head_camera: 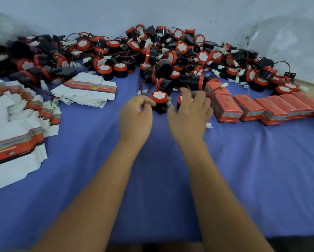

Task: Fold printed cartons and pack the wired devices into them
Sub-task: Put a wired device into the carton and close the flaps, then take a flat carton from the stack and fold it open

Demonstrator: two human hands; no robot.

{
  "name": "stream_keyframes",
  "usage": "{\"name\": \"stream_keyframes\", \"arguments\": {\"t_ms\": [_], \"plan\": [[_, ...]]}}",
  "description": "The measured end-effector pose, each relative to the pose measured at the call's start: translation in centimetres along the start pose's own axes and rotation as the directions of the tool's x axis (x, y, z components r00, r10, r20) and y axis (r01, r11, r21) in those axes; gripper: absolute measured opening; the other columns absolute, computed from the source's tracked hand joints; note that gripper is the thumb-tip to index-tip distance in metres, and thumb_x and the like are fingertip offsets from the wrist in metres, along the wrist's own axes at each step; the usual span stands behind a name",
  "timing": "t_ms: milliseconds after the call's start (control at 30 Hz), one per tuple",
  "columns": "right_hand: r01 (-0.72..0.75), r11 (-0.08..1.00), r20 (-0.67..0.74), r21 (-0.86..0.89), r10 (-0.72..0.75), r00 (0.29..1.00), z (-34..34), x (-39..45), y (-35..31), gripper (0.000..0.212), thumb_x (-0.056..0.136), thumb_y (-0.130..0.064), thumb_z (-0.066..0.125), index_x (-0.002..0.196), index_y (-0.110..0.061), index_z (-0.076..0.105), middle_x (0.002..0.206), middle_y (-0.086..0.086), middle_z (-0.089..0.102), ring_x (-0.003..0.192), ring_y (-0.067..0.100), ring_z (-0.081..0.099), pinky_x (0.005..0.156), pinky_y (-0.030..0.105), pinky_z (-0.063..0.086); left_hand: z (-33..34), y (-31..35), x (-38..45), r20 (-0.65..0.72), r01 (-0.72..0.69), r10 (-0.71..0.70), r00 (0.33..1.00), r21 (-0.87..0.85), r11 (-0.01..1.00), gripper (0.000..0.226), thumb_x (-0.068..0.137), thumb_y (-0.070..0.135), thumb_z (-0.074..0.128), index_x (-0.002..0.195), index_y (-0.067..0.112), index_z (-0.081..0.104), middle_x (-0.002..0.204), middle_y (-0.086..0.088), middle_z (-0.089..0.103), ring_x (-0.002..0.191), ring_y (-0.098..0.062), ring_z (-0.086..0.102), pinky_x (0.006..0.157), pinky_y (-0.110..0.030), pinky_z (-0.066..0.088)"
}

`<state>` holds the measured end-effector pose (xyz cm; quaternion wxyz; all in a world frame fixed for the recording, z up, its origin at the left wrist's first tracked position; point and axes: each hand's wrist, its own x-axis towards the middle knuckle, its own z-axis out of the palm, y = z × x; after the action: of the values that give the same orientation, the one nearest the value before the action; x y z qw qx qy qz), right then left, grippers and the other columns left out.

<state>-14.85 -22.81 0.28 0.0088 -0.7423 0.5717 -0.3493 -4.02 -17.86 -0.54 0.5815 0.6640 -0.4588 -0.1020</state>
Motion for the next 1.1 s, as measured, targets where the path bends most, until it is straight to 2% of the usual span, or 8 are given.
{"name": "stream_keyframes", "arguments": {"t_ms": [167,433,500,633,700,800,967,1100], "plan": [[0.251,0.910,0.345,0.330,-0.364,0.865,3.2,-3.6,-3.9,0.013,0.092,-0.017,0.050,0.098,-0.013,0.061,0.091,0.000,0.051,0.090,0.023,0.046,0.072,0.031,0.028,-3.1,-4.1,3.0,0.119,0.012,-0.075,0.990,0.457,0.889,0.033,0.089,0.007,0.051,0.118,0.019,0.062,0.126,-0.009,0.053,0.118,-0.029,0.046,0.086,-0.039,0.042],[0.206,0.923,0.390,0.324,-0.329,0.860,4.3,-3.5,-3.1,0.024,0.095,-0.030,0.054,0.115,-0.025,0.067,0.110,-0.005,0.054,0.107,0.017,0.042,0.086,0.024,0.026,-4.5,-6.4,5.6,0.224,-0.042,-0.202,0.953,0.761,0.647,0.060,0.098,0.024,0.047,0.154,0.022,0.025,0.165,-0.015,-0.006,0.152,-0.031,-0.011,0.121,-0.052,0.000],[0.154,0.917,0.400,0.367,-0.306,0.864,4.2,-3.2,-3.0,0.022,0.095,-0.027,0.055,0.112,-0.024,0.068,0.110,-0.004,0.056,0.107,0.017,0.044,0.092,0.026,0.031,-4.2,-6.1,5.5,0.269,-0.069,-0.265,0.926,0.812,0.580,0.048,0.100,0.029,0.041,0.148,0.021,0.036,0.160,-0.016,0.024,0.150,-0.034,0.014,0.118,-0.061,0.011],[0.029,0.886,0.384,0.463,-0.230,0.894,3.8,-2.8,-2.8,0.025,0.094,-0.015,0.053,0.115,-0.016,0.067,0.108,0.002,0.056,0.109,0.021,0.046,0.093,0.032,0.041,-3.2,-3.8,4.4,0.136,-0.183,0.124,0.983,0.667,0.722,0.023,0.094,0.024,0.045,0.100,0.020,0.067,0.087,-0.003,0.067,0.093,-0.031,0.059,0.078,-0.036,0.030],[-0.018,0.887,0.366,0.462,-0.172,0.915,3.6,-2.8,-2.6,0.029,0.093,-0.013,0.053,0.120,-0.015,0.064,0.112,0.004,0.056,0.111,0.023,0.046,0.094,0.035,0.043,-2.8,-3.3,3.9,0.082,-0.144,0.122,0.989,0.718,0.681,0.027,0.095,0.028,0.045,0.106,0.025,0.069,0.112,-0.004,0.068,0.114,-0.029,0.052,0.084,-0.040,0.026],[-0.020,0.908,0.374,0.419,-0.152,0.915,3.3,-2.8,-2.3,0.035,0.091,-0.015,0.056,0.126,-0.018,0.060,0.118,0.004,0.059,0.114,0.026,0.047,0.095,0.037,0.042,-2.1,-3.3,2.6,0.210,-0.012,-0.293,0.933,0.832,0.555,0.040,0.101,0.043,0.035,0.137,0.036,0.051,0.160,-0.010,0.025,0.149,-0.034,0.010,0.112,-0.061,0.010],[0.136,0.936,0.454,0.325,-0.280,0.846,2.6,-3.2,-2.4,0.043,0.083,-0.038,0.066,0.125,-0.043,0.059,0.125,-0.012,0.059,0.115,0.021,0.040,0.094,0.031,0.031,-3.1,-3.3,1.4,0.059,0.035,-0.111,0.992,0.721,0.693,0.035,0.099,0.030,0.037,0.113,0.027,0.068,0.123,-0.003,0.062,0.116,-0.028,0.048,0.084,-0.041,0.032],[0.096,0.916,0.426,0.389,-0.271,0.863,2.7,-3.1,-2.2,0.045,0.081,-0.035,0.074,0.125,-0.037,0.063,0.119,-0.009,0.062,0.113,0.021,0.045,0.098,0.032,0.037,-4.8,-3.9,1.4,-0.049,0.217,-0.262,0.964,0.714,0.665,0.034,0.097,0.031,0.045,0.125,0.026,0.062,0.148,-0.011,0.042,0.136,-0.035,0.033,0.105,-0.049,0.030]]}}
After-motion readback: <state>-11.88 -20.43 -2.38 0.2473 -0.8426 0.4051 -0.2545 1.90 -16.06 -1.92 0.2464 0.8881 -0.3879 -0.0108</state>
